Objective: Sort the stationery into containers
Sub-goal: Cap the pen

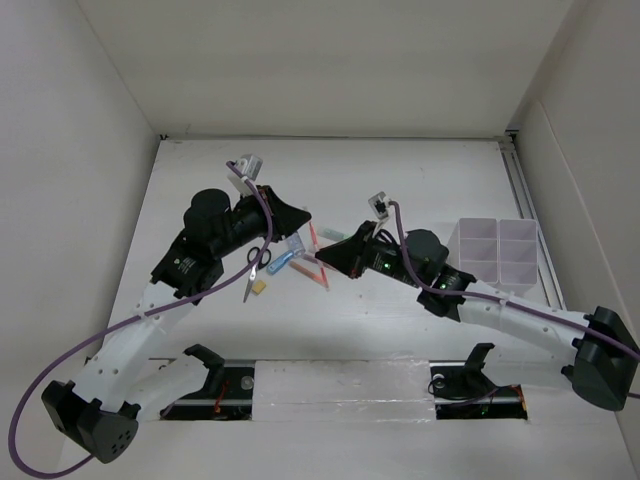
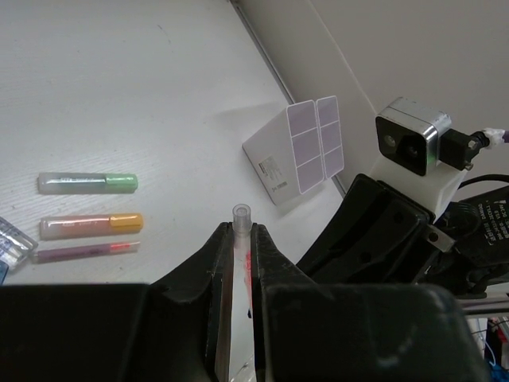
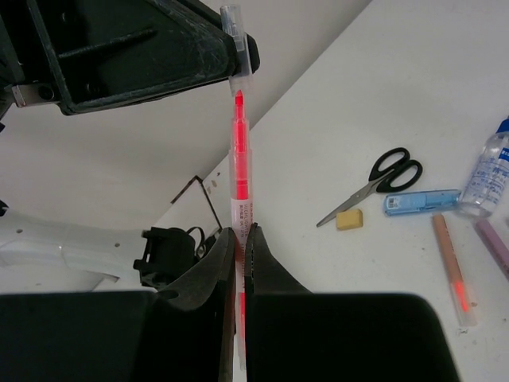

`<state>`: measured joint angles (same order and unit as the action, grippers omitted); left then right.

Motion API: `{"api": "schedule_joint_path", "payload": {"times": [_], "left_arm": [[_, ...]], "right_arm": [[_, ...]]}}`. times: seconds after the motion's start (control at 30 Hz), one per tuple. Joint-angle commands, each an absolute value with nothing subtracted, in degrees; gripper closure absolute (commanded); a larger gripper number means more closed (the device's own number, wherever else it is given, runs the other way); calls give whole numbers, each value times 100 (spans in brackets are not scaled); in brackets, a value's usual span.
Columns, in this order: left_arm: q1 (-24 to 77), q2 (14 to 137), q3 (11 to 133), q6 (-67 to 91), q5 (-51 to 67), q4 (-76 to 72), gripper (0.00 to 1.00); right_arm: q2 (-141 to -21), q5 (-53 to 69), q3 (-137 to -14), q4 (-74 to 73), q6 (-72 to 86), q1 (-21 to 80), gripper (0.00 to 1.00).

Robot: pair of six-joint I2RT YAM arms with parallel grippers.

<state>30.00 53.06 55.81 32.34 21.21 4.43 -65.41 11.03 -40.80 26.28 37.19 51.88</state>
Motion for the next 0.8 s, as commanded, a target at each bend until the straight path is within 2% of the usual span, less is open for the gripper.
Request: {"api": "schedule_joint_path", "payload": {"times": [0.0,0.77], "left_arm": [[3006,5256,5485,3182,2171,272,100],[3006,5089,5309,3129,2276,62,100]], "right_arm": [[-6530,1204,-4351,3067,3586,5168,100],[-6820,1292,-4456,3305,3806,5010,100]]}}
